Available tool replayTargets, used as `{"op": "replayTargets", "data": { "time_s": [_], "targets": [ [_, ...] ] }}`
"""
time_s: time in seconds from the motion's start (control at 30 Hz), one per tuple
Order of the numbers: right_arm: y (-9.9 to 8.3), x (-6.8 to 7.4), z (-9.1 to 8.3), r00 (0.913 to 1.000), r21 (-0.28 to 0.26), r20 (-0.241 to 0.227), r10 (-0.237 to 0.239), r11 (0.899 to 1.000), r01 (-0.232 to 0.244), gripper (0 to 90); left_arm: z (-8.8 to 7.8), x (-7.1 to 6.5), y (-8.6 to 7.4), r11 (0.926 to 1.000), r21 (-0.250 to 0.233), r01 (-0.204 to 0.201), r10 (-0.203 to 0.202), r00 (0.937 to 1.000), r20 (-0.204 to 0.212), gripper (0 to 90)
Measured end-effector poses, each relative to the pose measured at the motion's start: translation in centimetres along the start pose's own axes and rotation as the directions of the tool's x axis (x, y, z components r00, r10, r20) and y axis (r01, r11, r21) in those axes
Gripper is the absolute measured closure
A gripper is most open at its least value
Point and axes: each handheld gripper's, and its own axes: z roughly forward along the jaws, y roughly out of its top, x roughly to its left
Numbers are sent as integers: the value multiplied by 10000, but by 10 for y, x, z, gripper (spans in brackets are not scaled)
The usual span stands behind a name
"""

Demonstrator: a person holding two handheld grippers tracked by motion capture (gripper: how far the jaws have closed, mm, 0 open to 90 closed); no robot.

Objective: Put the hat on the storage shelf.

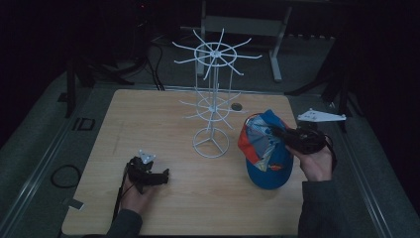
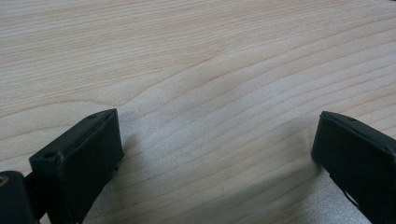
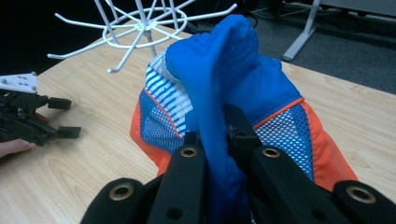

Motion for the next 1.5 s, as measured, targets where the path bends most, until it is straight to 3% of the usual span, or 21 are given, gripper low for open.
{"op": "replayTargets", "data": {
  "time_s": [0.8, 1.5],
  "targets": [
    [21, 11, -20, 9982, -513, -136, -592, 9970, 584, 858, 0, 0, 0, 10000, -6, 35, -35, 10000, 13, 23],
    [35, 24, -35, 9913, -1198, -428, -1242, 9857, 1184, 853, 0, 0, 0, 10000, -2, 32, -32, 10000, 13, 23]
  ]
}}
